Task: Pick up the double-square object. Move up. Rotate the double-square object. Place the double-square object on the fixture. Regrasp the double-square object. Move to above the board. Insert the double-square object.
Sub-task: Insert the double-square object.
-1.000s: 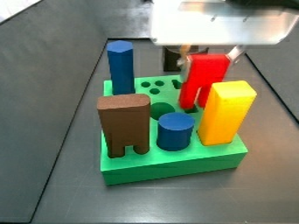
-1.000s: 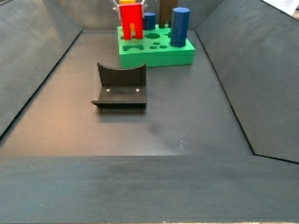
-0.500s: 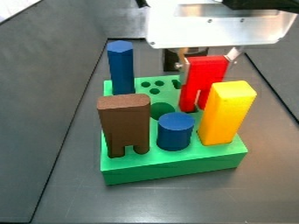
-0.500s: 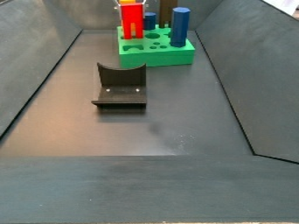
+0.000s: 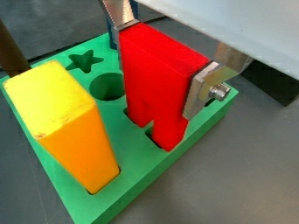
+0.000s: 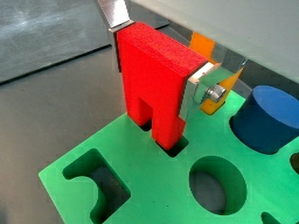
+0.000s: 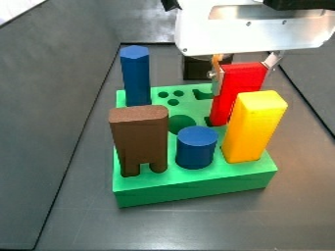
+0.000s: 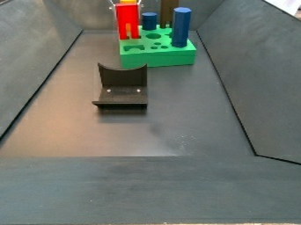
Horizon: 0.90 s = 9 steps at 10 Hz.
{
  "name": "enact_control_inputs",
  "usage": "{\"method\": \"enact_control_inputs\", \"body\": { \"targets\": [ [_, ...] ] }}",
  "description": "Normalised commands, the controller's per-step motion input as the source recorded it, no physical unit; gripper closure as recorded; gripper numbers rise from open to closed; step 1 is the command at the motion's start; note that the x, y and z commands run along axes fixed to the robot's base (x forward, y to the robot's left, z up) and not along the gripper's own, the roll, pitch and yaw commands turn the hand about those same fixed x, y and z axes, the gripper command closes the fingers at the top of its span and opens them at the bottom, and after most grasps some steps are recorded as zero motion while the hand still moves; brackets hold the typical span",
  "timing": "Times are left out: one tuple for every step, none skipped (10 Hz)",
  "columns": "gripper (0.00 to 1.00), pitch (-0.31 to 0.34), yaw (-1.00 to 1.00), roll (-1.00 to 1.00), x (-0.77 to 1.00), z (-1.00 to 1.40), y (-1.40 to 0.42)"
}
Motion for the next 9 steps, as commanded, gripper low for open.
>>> {"method": "enact_control_inputs", "body": {
  "targets": [
    [1.0,-0.047,0.07,0.09,-0.37,-0.51,-0.04],
    [1.0,-0.057,0.0,0.06,-0.41,-0.5,-0.05],
    [1.0,-0.066,0.02,0.05,-0.24,-0.49,-0.03],
    [1.0,-0.061,0.03,0.06,-0.08,-0.5,0.0],
    [1.0,-0.056,0.03,0.07,0.0,-0.55,0.0],
    [1.0,-0.056,0.04,0.09,0.0,-0.65,0.0],
    [1.0,-0.026,0.05,0.12,0.0,-0.51,0.0],
    [1.0,0.043,0.0,0.0,0.0,0.0,0.0],
    [1.0,-0.034,0.0,0.0,-0.03,0.0,0.0]
  ]
}}
